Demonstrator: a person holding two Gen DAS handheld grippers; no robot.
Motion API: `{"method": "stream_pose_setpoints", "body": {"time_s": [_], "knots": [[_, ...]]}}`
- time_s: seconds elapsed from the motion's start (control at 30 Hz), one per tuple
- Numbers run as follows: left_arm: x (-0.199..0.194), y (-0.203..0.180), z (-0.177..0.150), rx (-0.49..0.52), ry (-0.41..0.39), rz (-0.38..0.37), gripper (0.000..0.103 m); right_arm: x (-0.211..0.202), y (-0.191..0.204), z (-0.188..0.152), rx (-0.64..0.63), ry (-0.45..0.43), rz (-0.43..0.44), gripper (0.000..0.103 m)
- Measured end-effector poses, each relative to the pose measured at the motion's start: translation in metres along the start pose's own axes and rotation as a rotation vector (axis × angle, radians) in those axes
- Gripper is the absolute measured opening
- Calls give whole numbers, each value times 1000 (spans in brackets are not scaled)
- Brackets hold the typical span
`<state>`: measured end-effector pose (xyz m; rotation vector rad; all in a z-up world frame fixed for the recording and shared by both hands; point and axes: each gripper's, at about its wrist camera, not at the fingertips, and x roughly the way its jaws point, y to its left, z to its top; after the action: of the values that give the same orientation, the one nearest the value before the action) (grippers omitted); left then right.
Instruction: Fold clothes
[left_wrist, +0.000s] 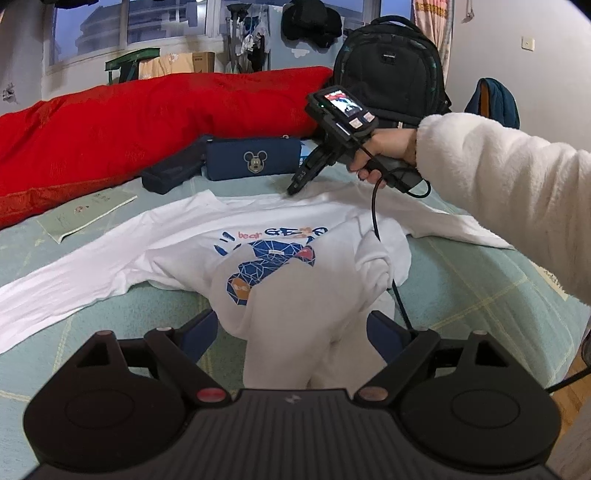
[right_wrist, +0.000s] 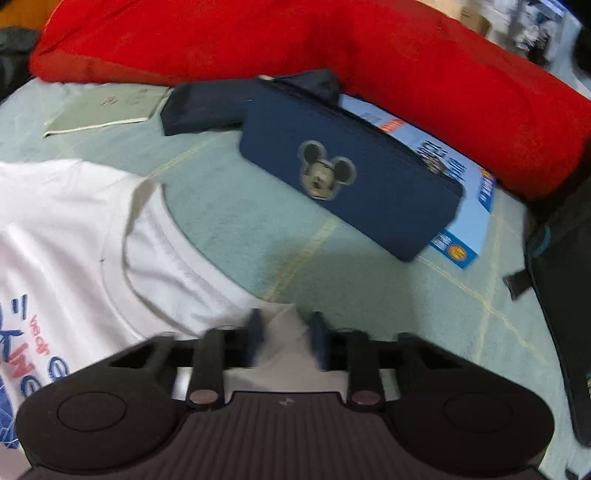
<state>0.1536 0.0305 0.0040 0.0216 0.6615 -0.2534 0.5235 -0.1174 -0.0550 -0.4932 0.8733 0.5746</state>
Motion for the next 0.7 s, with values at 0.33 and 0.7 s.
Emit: {"method": "stream_pose_setpoints", "body": {"time_s": [0.33,0.7], "knots": [[-1,10,-1,-24,-2,13,88,6,-1,4,27,-31,-38,16],[-17,31,-4,-71,-36,59,88,-81,46,50,-96,-122,137,40]]}}
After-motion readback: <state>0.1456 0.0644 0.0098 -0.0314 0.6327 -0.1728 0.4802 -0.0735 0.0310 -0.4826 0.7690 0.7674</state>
